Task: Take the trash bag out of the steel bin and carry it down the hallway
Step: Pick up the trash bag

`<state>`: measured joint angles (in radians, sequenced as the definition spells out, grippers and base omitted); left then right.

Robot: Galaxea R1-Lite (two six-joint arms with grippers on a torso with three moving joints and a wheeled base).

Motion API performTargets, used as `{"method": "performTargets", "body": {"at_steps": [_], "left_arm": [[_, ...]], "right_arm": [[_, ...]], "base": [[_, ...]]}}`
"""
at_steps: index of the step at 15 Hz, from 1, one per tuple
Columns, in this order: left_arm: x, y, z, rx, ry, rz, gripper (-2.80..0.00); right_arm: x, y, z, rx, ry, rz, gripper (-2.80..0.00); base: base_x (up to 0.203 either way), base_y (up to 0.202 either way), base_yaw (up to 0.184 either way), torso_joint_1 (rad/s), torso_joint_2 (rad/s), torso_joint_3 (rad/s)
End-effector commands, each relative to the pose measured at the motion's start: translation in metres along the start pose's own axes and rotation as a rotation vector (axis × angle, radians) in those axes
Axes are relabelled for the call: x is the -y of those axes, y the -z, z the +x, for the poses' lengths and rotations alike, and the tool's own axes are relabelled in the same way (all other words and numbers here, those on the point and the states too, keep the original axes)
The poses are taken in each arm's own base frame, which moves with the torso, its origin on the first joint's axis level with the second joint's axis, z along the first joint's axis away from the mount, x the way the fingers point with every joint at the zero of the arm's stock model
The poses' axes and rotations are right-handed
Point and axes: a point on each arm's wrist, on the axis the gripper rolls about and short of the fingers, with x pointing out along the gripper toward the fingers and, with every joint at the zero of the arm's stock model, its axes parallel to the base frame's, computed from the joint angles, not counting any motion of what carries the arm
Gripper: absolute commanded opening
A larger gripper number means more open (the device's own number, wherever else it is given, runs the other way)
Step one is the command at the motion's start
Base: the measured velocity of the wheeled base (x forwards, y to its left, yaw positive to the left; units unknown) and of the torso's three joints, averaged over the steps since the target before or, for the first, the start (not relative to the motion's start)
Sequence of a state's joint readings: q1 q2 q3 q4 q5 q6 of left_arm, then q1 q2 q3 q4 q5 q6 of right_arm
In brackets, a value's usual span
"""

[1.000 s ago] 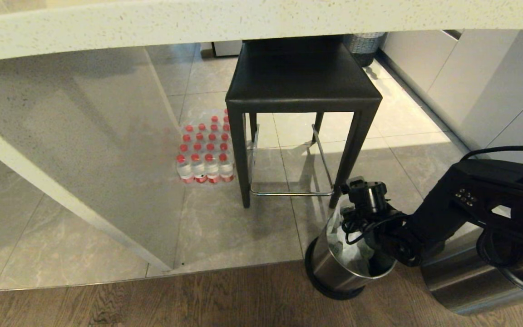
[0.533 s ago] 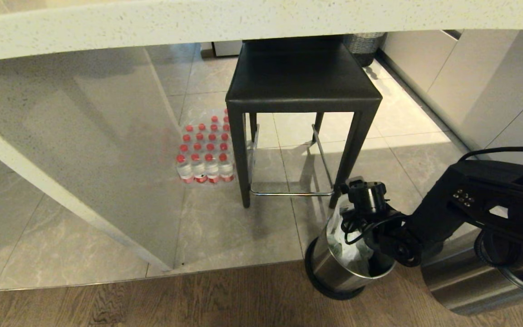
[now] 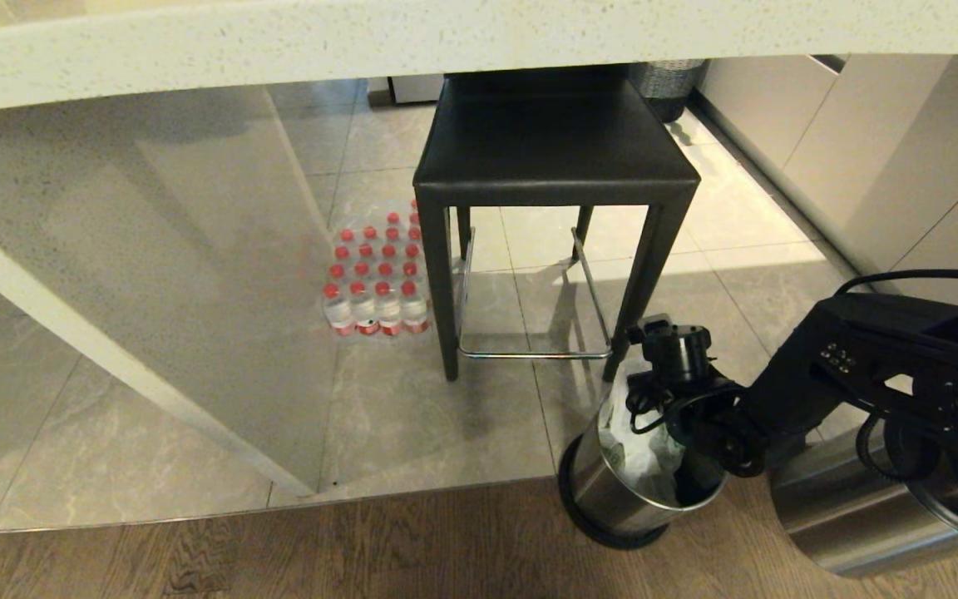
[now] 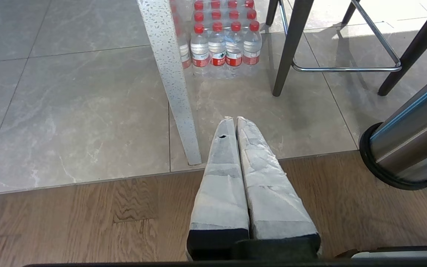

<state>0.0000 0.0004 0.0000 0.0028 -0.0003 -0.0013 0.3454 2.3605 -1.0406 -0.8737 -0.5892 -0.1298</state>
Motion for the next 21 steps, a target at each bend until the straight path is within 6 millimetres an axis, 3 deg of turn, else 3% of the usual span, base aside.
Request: {"method": "performTargets", "body": {"at_steps": [1,8,12,13,21], "left_arm": [[0.000,0.000,0.000,0.000,0.000,0.000,-2.80],[0.000,0.000,0.000,0.000,0.000,0.000,-2.80],[0.000,0.000,0.000,0.000,0.000,0.000,-2.80],[0.000,0.000,0.000,0.000,0.000,0.000,-2.80],[0.000,0.000,0.000,0.000,0.000,0.000,-2.80]], "right_arm": [[0.000,0.002,0.012,0.004,0.013,0.010,0.00],[0.008,0.004,0.044,0.016,0.047,0.049,0.00],[0.009,0.005,0.053,0.031,0.040,0.063,0.00],[0.009,0.003,0.054,0.045,0.037,0.071,-2.80],[0.008,0.005,0.055,0.050,0.031,0.071,-2.80]], "base": [[0.000,0.000,0.000,0.000,0.00,0.000],[0.000,0.000,0.000,0.000,0.00,0.000],[0.000,0.000,0.000,0.000,0.00,0.000],[0.000,0.000,0.000,0.000,0.00,0.000],[0.000,0.000,0.000,0.000,0.00,0.000]]}}
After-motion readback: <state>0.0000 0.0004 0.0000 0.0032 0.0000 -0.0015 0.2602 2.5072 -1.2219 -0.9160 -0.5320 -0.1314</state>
